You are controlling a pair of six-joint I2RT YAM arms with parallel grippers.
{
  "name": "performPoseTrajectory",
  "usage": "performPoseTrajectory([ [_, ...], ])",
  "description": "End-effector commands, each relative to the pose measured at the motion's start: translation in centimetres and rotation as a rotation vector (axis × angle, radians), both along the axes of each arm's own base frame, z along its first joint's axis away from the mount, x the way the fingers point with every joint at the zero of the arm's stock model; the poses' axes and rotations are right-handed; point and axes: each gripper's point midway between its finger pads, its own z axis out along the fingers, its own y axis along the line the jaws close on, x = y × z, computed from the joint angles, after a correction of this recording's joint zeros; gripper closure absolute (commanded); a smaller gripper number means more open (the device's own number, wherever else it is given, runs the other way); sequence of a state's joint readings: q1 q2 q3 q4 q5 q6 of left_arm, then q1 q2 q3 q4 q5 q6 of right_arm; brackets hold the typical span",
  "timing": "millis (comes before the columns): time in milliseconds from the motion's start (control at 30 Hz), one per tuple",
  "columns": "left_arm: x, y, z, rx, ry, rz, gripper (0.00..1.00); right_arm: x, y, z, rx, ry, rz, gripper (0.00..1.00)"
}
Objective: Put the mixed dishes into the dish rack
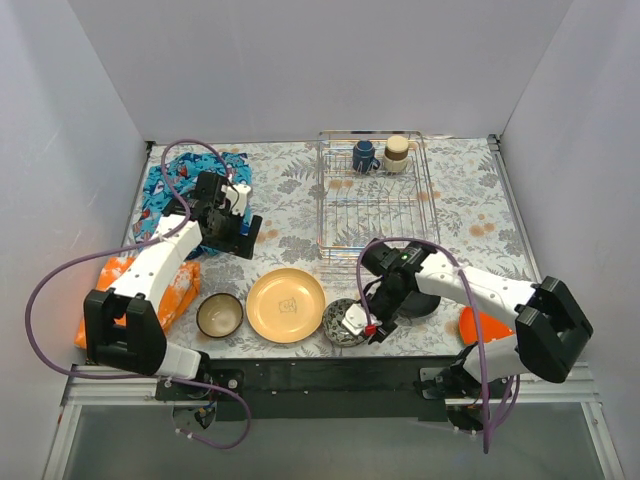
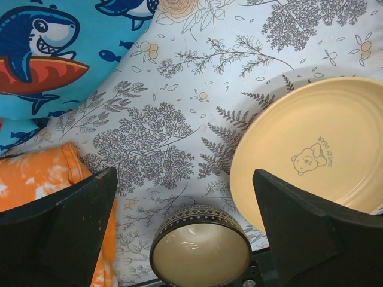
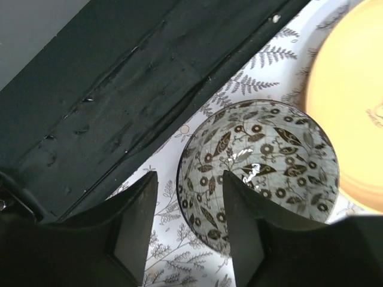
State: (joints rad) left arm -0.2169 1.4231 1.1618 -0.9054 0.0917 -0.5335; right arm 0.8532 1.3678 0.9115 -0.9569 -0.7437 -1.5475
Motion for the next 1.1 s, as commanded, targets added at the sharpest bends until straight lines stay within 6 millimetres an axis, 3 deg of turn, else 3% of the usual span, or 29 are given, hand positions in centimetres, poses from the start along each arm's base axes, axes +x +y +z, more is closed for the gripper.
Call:
performPoseTrajectory([
  [0, 0.1, 0.3, 3.1, -0.027, -0.109, 0.033, 0.02, -0.4, 0.7, -1.4, -0.050, -0.016, 0.044, 0.48],
  [167, 0.0, 0.7, 5.6, -0.030, -0.195, 0.038, 0.02, -1.0, 0.8, -2.4, -0.106, -0.036, 0.071, 0.62],
  [267, -0.6, 1.0, 6.2, -0.022, -0.223, 0.031, 0.02, -1.4, 0.1, -3.4, -0.153, -0.063, 0.082, 0.68],
  [367, -1.4, 1.4, 6.5, -0.023, -0.248, 0.034, 0.02, -1.3, 0.2, -4.0, -0.165, -0.094, 0.070, 0.83],
  [533, -2.5, 1.5, 7.0, -0.034, -0.279, 0.026, 0.02, -1.1, 0.1, -4.1, -0.219, -0.123, -0.011, 0.99],
  [700, -2.5, 0.9, 8.8, -0.066, -0.324, -0.004, 0.02, -0.2, 1.8, 0.9, -0.147, -0.197, -0.097, 0.99],
  [833, -1.7, -0.1, 11.5, -0.117, -0.380, -0.026, 0.02, 1.2, 4.2, 7.2, -0.071, -0.195, -0.256, 0.99],
  [933, -1.0, -0.5, 12.4, -0.132, -0.401, -0.036, 0.02, 1.8, 4.9, 8.6, -0.063, -0.195, -0.314, 0.99],
  [1067, -0.2, -0.7, 13.8, -0.145, -0.441, -0.036, 0.02, 3.3, 5.2, 7.7, -0.068, -0.256, -0.351, 0.99],
])
